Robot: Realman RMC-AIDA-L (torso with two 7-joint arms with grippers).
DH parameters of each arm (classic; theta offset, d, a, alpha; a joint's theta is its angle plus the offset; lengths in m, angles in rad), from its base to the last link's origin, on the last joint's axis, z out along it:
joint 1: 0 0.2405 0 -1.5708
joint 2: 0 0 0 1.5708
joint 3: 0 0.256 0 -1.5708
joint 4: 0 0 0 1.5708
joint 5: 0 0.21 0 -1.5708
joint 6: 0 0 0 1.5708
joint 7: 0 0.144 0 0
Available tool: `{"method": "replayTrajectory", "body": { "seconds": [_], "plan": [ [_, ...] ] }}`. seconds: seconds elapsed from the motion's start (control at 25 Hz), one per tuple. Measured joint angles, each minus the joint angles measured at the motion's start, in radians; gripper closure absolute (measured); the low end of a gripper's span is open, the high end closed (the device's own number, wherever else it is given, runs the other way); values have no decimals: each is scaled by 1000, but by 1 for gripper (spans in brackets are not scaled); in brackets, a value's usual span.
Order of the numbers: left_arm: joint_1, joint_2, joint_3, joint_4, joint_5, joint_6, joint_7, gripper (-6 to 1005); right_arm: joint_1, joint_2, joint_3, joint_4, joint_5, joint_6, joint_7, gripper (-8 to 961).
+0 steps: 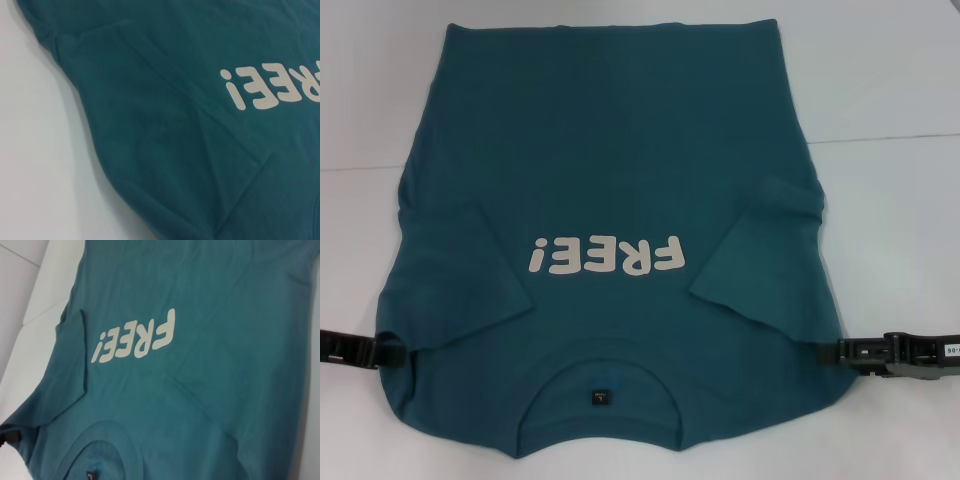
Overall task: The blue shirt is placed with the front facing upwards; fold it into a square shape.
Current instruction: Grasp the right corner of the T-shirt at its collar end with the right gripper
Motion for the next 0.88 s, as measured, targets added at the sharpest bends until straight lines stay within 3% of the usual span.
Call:
{"method": "replayTrajectory", "body": {
  "seconds": [0.88],
  "plan": [
    [5, 0, -2, 0, -1, -10, 5, 977, -6, -2, 16, 10, 5, -1, 7, 134]
  ]
}}
